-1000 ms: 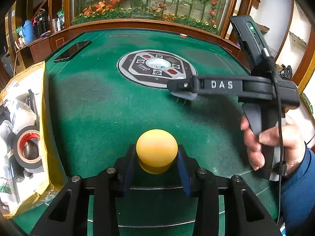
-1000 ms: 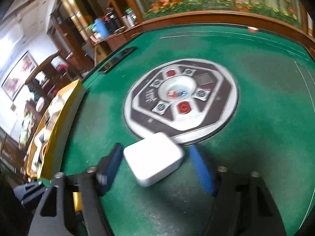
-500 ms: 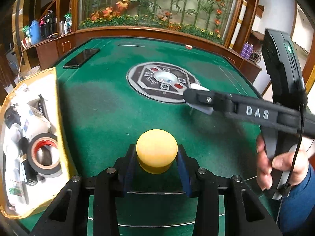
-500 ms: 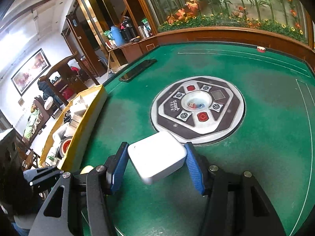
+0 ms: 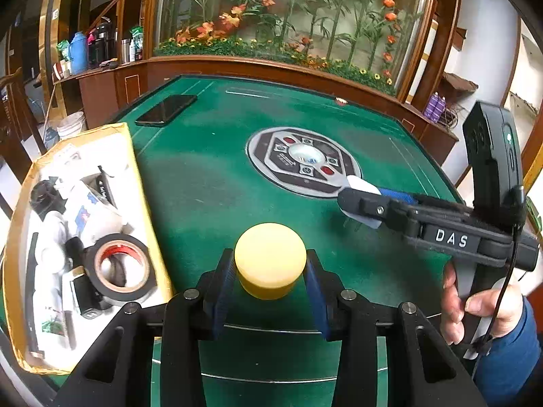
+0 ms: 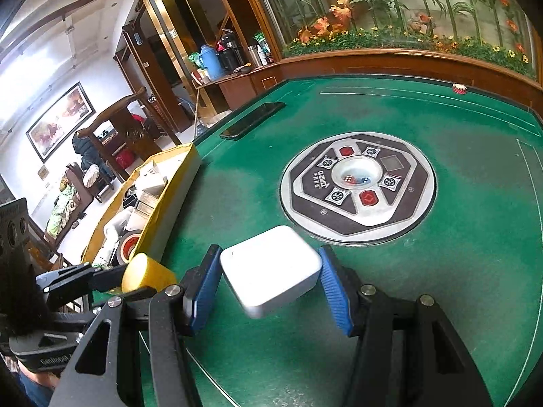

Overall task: Organize rigid objects
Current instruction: 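Carry the yellow jar and white charger over to the envelope tray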

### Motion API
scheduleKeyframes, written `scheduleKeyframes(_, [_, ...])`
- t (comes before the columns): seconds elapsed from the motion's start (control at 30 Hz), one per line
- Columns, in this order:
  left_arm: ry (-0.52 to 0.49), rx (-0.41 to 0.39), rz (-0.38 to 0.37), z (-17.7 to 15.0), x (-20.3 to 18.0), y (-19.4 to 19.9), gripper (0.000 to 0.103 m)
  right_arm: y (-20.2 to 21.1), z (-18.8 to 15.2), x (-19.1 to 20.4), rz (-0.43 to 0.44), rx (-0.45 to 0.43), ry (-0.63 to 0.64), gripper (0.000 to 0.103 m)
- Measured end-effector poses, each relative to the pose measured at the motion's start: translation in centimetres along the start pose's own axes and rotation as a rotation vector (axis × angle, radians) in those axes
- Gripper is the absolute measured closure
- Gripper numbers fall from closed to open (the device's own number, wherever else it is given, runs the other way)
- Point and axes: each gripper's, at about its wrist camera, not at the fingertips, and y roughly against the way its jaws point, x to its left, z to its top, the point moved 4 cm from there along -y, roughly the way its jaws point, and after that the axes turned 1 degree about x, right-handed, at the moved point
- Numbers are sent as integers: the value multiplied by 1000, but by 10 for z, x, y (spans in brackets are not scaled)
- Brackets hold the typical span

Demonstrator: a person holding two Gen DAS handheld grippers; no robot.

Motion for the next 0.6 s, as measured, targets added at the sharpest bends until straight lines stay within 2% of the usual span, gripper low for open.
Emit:
scheduleKeyframes(0.3, [69,-63,26,8,36,23,60,-3,-4,19,32,5,10,46])
scheduleKeyframes(0.6, [156,-102,67,6,83,39,60,-8,-1,58,67,2,46,46])
